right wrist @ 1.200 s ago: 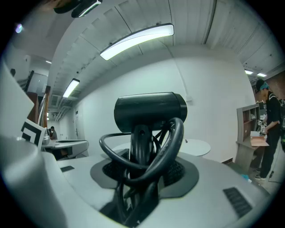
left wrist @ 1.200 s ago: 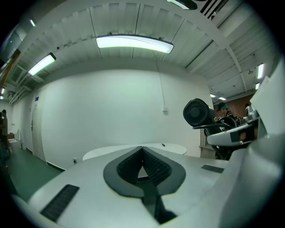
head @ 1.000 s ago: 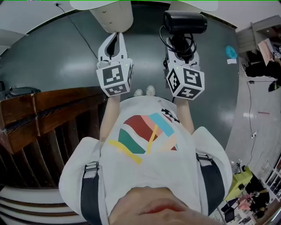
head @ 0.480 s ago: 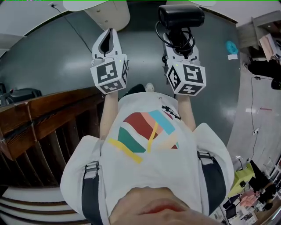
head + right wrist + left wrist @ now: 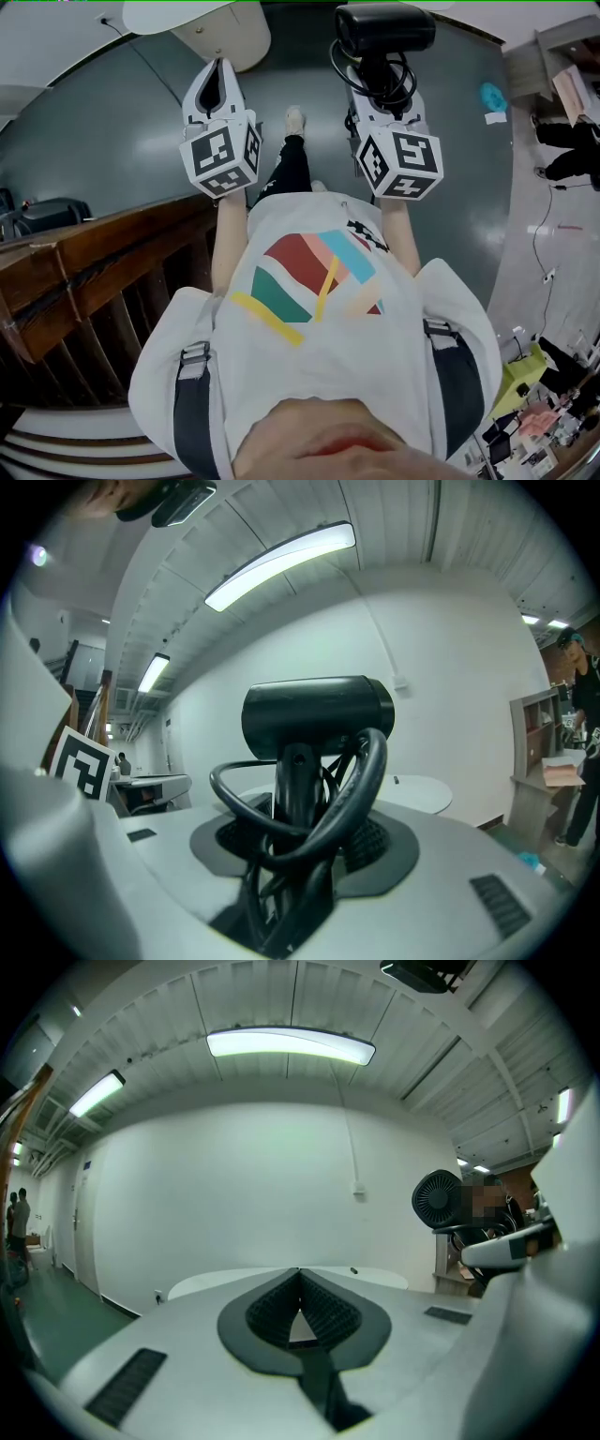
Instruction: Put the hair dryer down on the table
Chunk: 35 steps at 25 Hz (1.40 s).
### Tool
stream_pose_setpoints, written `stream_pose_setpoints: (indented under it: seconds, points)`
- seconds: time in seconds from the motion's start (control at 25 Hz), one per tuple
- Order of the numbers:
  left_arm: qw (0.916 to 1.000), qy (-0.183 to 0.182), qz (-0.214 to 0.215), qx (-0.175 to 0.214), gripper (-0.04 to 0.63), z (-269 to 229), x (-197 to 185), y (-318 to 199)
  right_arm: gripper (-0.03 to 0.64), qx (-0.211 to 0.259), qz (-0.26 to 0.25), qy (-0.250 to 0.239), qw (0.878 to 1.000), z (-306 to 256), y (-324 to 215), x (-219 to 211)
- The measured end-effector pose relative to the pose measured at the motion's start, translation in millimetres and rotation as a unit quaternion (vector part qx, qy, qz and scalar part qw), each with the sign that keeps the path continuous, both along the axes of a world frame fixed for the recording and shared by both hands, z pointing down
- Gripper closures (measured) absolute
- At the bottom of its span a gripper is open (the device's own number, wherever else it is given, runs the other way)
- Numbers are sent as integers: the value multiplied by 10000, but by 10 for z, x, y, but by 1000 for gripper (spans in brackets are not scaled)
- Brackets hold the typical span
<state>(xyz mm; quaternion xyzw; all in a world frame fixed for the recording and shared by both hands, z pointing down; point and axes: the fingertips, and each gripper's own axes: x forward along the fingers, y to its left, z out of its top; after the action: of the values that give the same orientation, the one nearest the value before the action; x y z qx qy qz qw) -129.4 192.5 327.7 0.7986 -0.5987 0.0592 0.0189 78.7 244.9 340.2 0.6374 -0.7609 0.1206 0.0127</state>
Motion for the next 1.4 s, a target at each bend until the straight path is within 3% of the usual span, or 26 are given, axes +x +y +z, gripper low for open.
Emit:
stream_pose_setpoints:
  seconds: [0.16,0.48,0.84,1.04,1.24,1.4]
  points:
    - [9998,-9,160,148,580,-22,90,-209,400,109,116,69,9998,-4,-148,76]
    - [9987,-193,87,455,580,-222,178,-692,400,-113,219,21,9997,105,-550,245]
    - [9989,-304,197,288,580,-29,267,-1046,400,-193,142,42,9997,251,-942,217]
    - [9966,-667,274,409,580,-67,300,-1421,400,-132,251,8,9996,265,-1282,257]
    - [9987,-324,352,162,580,-38,200,-1903,400,-183,288,347,9988,230,-1651,176]
    - [9990,-305,315,122,580,-19,184,-2287,400,-199,316,441,9983,190,-2036,207]
